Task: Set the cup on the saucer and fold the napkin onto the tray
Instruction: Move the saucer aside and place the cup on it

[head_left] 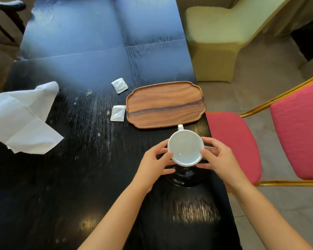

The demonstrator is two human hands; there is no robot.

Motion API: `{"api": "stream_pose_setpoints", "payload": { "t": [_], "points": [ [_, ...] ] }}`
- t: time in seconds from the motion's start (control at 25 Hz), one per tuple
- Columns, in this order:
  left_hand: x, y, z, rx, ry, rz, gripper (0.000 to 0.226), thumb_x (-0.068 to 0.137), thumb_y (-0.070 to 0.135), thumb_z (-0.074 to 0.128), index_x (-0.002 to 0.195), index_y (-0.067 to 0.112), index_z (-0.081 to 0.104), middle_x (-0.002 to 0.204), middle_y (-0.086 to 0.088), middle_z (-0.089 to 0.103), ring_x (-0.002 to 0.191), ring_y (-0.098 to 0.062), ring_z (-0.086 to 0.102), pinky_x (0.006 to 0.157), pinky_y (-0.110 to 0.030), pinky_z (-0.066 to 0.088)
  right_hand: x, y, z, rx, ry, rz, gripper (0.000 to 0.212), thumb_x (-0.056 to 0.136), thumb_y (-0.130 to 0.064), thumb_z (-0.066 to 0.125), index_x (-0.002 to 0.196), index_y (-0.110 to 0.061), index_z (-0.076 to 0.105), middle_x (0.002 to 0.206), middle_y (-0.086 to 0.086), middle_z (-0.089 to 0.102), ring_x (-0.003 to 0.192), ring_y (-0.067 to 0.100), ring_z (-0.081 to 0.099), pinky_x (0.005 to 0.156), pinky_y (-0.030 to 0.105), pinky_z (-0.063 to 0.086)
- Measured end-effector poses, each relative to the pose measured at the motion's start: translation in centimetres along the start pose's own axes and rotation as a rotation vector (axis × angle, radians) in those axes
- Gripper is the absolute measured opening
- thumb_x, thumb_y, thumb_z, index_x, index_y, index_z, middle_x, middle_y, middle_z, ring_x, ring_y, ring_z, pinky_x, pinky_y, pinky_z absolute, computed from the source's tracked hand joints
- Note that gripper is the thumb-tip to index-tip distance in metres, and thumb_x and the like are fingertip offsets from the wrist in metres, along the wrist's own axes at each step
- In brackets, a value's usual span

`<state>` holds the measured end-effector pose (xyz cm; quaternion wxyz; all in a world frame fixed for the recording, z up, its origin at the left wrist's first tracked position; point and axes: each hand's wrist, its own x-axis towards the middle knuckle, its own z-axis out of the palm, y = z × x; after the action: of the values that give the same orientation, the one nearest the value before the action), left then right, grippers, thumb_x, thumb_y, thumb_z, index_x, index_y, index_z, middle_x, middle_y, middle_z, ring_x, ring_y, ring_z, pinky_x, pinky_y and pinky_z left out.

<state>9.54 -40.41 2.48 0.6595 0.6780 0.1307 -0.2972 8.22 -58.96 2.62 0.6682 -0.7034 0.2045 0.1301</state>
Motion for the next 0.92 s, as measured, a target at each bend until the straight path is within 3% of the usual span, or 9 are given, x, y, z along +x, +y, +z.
{"api": "stream_pose_setpoints", "payload": {
  "t": [0.36,0.56,0.92],
  "points": [
    [-0.4,-1.9,1.7,0.124,0.057,-0.058,0.045,0.092,0.021,0.053,0.134,0.034,0.044,0.124,-0.001,0.059,0.098,-0.014,0.065,0.078,-0.031,0.058,-0.5,3.5,-0.6,-0.011,0.004,0.04,0.029,0.089,-0.001,0.051,0.112,-0.017,0.054,0.103,0.007,0.066,0.094,0.016,0.064,0.064,0.032,0.06],
    [-0.5,-2.1,1.7,0.227,0.18,-0.002,0.054,0.087,0.024,0.061,0.136,0.033,0.041,0.119,0.003,0.061,0.092,-0.013,0.067,0.069,-0.028,0.06,-0.4,3.7,-1.2,-0.179,0.043,-0.018,0.032,0.088,-0.013,0.056,0.118,-0.026,0.055,0.111,-0.002,0.064,0.093,0.01,0.064,0.07,0.033,0.058],
    [-1.5,-2.7,1.9,0.241,0.193,0.044,0.051,0.084,0.021,0.067,0.131,0.031,0.05,0.112,0.009,0.059,0.091,-0.012,0.065,0.065,-0.023,0.059,-1.0,3.8,-1.1,-0.169,0.047,-0.06,0.029,0.09,-0.009,0.054,0.115,-0.022,0.061,0.104,0.004,0.067,0.092,0.012,0.065,0.062,0.023,0.057]
  ]
}}
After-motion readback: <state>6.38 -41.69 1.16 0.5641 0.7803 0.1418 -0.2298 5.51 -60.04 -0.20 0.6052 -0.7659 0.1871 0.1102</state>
